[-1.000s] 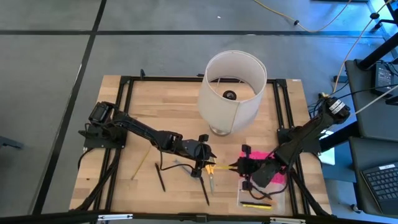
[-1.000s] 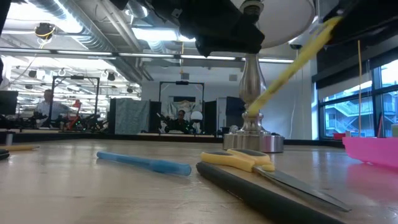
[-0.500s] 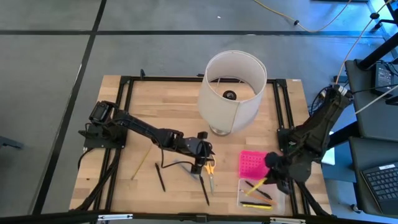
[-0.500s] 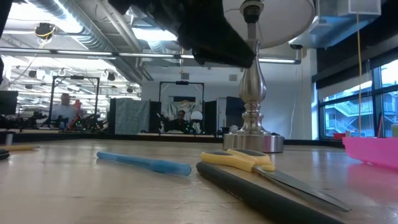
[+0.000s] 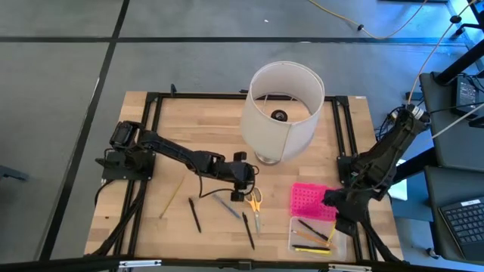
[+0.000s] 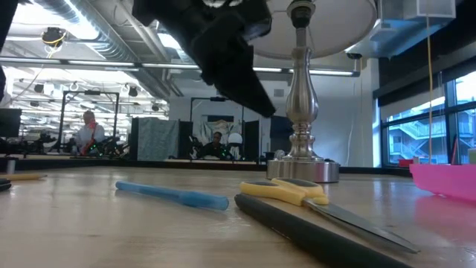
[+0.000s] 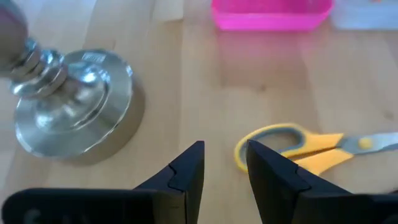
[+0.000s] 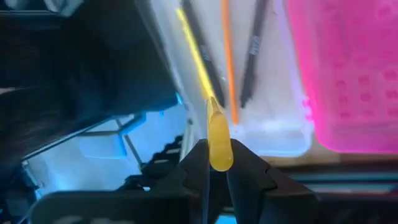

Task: Pick & place school supplies into a supply box
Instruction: Put the yellow pen into the supply box

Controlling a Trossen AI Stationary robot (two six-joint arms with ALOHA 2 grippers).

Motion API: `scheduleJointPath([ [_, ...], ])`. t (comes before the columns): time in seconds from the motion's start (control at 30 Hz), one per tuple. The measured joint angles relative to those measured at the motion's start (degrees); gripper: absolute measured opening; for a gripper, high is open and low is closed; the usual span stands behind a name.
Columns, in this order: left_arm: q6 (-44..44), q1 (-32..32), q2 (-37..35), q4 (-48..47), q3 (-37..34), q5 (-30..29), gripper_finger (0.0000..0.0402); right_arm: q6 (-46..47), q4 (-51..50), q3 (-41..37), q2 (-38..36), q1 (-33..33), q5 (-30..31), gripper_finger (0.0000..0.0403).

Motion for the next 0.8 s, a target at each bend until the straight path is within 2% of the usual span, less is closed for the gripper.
scheduleJointPath([
  [0.17,-2.79,1.98,0.00,-6.21,0.00,-0.02,0.0108,-1.99,-3.03,0.00,2.88,-2.76,-4.63,0.0046],
  [0.5,-21.06,5.49,0.00,-27.02,0.00,0.08,0.0096,-12.26,-2.77,0.03,11.26,-7.35,-10.73,0.0046],
  [0.63,-27.32,6.49,0.00,-34.79,0.00,0.00,0.0090,-17.00,-2.86,0.07,14.42,-9.32,-11.84,0.0046],
  [0.8,-29.57,7.15,0.00,-37.92,0.00,-0.52,0.0088,-22.03,-2.83,0.00,16.82,-11.45,-11.78,0.0044],
])
